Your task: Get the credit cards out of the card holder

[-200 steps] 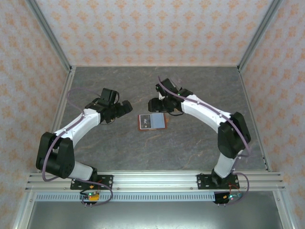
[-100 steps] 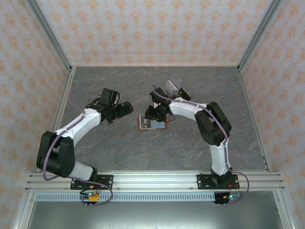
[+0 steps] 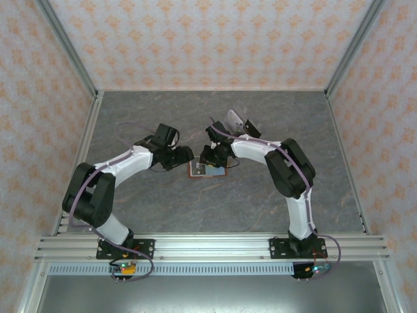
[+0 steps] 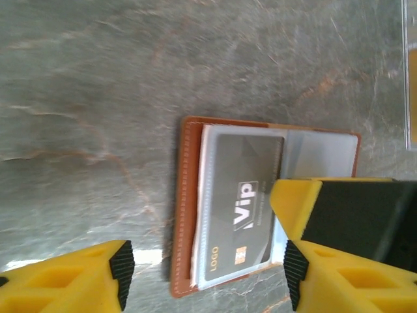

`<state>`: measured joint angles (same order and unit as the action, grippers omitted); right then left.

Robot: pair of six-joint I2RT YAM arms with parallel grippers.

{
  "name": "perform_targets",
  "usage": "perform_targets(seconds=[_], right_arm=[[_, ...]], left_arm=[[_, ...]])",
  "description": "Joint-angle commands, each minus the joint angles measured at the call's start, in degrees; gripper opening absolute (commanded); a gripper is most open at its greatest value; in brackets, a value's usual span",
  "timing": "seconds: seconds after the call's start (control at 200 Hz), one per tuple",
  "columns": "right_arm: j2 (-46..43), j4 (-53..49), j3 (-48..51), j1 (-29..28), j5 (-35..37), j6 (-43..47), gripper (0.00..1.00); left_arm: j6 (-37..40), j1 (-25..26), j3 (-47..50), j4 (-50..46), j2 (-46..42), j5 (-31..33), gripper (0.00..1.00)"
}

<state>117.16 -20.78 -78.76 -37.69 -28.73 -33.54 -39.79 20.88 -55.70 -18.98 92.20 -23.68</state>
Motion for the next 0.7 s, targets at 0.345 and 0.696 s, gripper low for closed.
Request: perform_targets(seconds=[0.345, 0.696], right_arm=[[-2.72, 4.43, 6.38, 1.13, 1.25, -7.31, 0.27], [-2.74, 4.44, 6.25, 1.96, -0.53, -6.29, 0.27]], left_arm=[[-2.53, 1.92, -3.36, 5.5, 7.03, -4.44, 0.24], [-0.2, 1.88, -4.77, 2.54, 9.15, -1.45, 0.22]])
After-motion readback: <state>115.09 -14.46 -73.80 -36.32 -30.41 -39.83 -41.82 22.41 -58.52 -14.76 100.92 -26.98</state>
